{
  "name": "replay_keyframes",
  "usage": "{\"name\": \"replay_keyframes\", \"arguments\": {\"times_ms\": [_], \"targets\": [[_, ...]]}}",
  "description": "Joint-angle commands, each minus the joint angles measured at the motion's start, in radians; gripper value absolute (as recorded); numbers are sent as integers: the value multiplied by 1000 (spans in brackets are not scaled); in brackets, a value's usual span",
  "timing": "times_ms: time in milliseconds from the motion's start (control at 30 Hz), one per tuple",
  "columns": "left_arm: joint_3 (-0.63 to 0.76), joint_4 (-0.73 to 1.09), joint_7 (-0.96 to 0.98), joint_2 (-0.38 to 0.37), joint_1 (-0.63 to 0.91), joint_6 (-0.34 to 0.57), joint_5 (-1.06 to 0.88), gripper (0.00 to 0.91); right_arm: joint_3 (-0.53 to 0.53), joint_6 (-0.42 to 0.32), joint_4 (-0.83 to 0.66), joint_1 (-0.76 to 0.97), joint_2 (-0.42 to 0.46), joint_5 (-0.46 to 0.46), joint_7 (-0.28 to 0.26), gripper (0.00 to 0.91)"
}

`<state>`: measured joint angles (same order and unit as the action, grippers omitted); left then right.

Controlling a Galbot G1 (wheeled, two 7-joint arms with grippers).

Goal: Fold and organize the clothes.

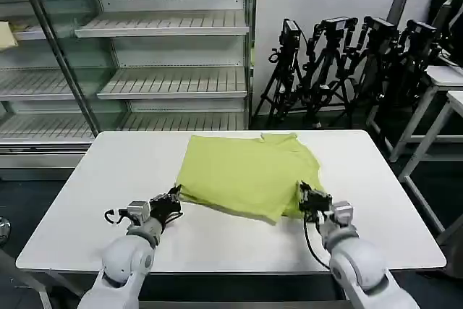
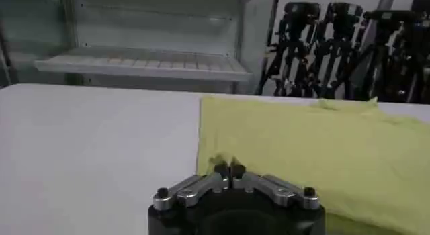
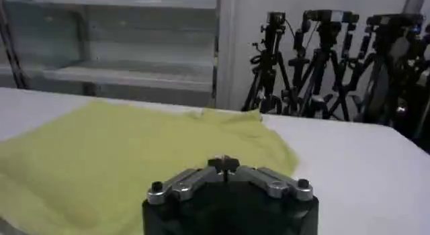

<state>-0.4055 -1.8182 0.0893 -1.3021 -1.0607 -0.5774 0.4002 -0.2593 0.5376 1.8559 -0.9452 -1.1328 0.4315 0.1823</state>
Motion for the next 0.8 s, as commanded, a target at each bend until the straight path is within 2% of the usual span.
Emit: {"name": "replay_keyframes", "arguments": {"times_ms": [33,300,333,367,400,533,800], "targets": [[10,131,-8,2,87,1,11,10,52,-1,-164,170,-19,-20,-11,0],[21,161,-23,17,100,1,4,10,72,-3,-188,160,-21,-48,-15,0],[21,164,-24,18,102,1,4,343,71,-3,-187,151,-21,-50,-15,0],[20,166,-26,19,104,1,3,907,70,-3,-186,148,-21,-51,-15,0],[20,168,-27,20,105,1,3,907,70,-3,-185,145,-21,-52,-15,907],[20,168,-18,19,105,2,-22,907,69,2,-189,127,-21,-83,-12,907],[6,108,-9,35,94,21,-28,907,29,-4,-166,92,-18,-63,-8,907]]}}
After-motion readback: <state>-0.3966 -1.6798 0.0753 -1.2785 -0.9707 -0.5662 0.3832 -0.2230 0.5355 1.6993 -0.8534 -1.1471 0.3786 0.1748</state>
